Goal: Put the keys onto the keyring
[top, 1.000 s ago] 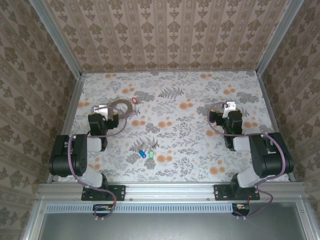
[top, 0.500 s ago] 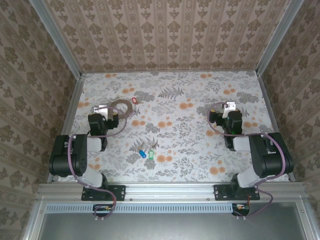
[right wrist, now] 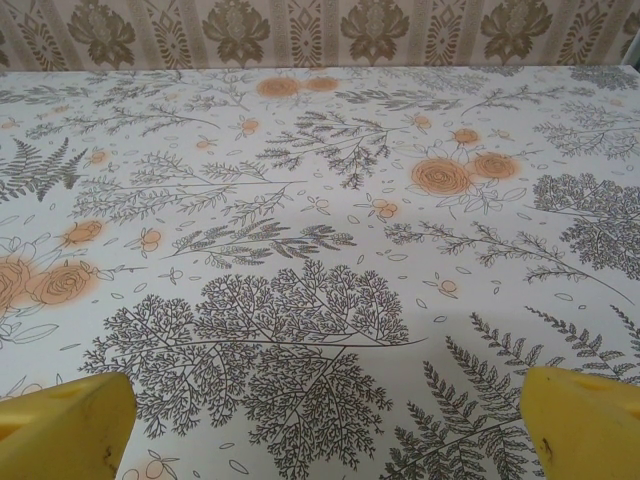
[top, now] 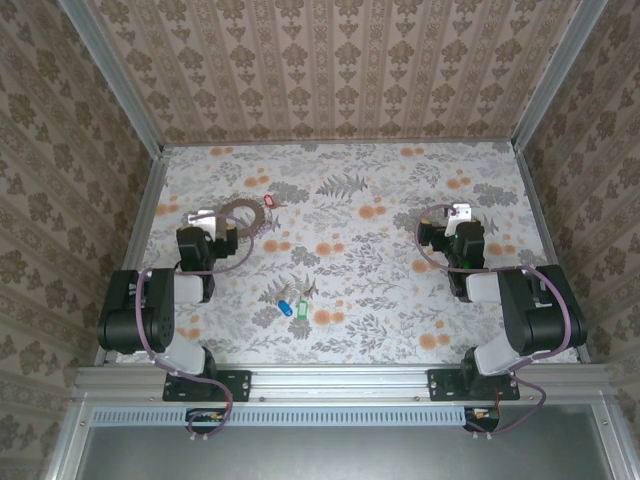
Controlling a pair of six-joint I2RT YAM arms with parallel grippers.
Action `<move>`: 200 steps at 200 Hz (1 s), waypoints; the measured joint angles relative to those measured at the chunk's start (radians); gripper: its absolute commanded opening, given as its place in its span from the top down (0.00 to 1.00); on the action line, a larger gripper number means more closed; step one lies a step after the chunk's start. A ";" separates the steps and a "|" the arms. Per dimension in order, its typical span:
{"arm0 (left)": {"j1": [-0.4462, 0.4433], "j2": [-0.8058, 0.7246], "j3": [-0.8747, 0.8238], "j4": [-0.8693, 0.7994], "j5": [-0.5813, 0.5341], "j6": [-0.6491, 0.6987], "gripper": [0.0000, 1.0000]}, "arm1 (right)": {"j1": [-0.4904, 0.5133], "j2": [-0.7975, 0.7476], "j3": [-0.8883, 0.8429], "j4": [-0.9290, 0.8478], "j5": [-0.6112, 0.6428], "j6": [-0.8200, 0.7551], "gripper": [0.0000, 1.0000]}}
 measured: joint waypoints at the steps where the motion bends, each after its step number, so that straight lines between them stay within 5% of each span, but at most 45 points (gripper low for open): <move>1: 0.000 0.000 -0.001 0.002 0.000 0.000 0.00 | 0.000 0.000 0.000 0.000 0.000 0.000 0.00; 51: 0.018 -0.141 -0.058 -0.034 0.006 -0.022 0.00 | 0.009 -0.206 0.010 -0.195 0.021 0.020 0.00; 84: 0.040 -0.294 0.117 -0.383 -0.033 -0.143 0.00 | 0.009 -0.336 0.194 -0.499 0.030 0.155 0.00; 110: 0.050 -0.296 0.322 -0.618 -0.004 -0.251 0.00 | 0.007 -0.365 0.244 -0.562 -0.100 0.247 0.01; 169: 0.049 -0.024 0.563 -0.887 0.216 -0.375 0.05 | 0.028 -0.179 0.343 -0.656 -0.383 0.380 0.01; 200: -0.021 0.147 0.703 -0.999 0.281 -0.381 0.06 | 0.042 -0.127 0.369 -0.673 -0.455 0.409 0.02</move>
